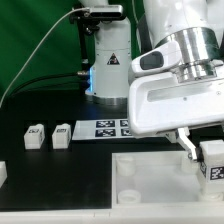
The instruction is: Assemble one leg
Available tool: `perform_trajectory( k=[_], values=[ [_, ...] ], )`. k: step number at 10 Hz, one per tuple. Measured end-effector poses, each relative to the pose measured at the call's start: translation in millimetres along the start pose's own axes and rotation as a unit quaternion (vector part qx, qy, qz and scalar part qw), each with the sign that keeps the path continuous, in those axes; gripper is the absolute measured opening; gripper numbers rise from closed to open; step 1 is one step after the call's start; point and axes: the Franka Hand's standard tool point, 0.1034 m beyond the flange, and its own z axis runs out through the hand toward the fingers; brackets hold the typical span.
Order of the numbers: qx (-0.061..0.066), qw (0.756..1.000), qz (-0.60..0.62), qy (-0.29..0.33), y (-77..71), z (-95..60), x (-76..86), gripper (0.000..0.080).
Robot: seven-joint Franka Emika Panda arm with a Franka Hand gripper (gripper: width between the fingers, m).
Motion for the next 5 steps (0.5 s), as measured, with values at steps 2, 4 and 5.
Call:
perform_trajectory(
  k=[2,4,5],
  values=[
    [-0.014,1.000,0.025,0.010,-0.9,2.3,-7.0,0.0294],
    [-0.016,0.999,0.030,-0.013,-0.3,3.6,-7.8,0.0294],
    [-0.016,0.999,0.030,-0.020,-0.3,4.8,-11.0,0.0352]
  ],
)
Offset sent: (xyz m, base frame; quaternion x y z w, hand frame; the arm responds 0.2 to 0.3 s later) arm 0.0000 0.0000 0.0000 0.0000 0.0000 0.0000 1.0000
